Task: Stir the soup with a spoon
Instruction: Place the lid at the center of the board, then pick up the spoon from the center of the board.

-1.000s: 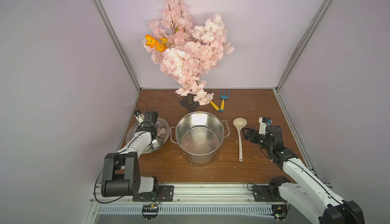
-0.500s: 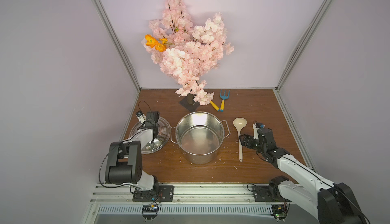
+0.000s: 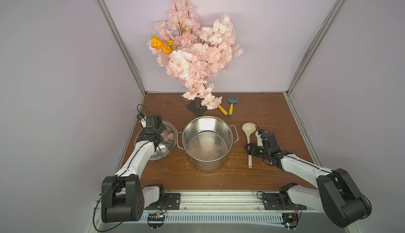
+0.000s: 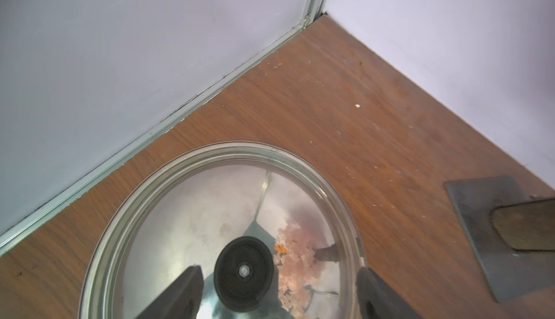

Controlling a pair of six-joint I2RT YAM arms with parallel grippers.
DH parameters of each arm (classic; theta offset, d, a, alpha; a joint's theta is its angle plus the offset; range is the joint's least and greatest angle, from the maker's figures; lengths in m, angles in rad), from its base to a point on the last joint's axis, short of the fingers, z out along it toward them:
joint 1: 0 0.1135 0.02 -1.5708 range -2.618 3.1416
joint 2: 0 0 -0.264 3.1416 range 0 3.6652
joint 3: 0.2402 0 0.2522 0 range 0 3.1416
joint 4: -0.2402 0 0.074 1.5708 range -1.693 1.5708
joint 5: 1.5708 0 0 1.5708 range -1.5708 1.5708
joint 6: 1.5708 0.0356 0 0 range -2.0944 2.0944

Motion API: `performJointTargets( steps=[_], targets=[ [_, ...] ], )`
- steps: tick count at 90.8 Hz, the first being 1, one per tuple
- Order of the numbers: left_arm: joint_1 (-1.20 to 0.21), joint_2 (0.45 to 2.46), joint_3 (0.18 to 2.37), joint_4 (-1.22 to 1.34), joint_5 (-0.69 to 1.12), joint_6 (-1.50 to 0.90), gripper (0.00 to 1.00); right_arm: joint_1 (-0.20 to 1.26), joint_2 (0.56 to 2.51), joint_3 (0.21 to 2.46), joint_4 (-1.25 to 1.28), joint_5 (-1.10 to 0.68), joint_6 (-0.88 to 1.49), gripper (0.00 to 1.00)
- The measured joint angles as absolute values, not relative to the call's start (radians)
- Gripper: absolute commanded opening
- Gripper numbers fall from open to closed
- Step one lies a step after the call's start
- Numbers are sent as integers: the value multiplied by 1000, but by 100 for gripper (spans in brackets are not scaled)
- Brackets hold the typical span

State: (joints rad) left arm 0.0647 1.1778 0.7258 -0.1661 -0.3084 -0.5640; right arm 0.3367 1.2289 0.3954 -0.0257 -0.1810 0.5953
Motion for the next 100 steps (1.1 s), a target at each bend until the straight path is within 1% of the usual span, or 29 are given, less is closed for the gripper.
performJointTargets(
  steps=[22, 29, 39, 54, 63, 83, 100],
  targets=[
    [65, 921, 723, -232, -163, -556, 79, 341, 1311, 411, 46, -212, 601, 25],
    [65, 863, 727, -247, -121, -556, 79, 341, 1338, 422, 62, -220, 611, 14],
    [65, 836, 742, -281, -61, -556, 77, 343, 1356, 429, 80, -236, 614, 0],
    [65, 798, 760, -336, 20, -558, 75, 347, 1347, 434, 67, -227, 617, 0],
    [64, 776, 795, -371, 74, -558, 74, 347, 1291, 434, 14, -212, 618, 0],
    [17, 731, 908, -441, 213, -576, 73, 347, 1005, 472, -130, -195, 619, 0],
    [-47, 682, 946, -464, 363, -629, 74, 347, 776, 532, -157, -288, 671, 0]
  ],
)
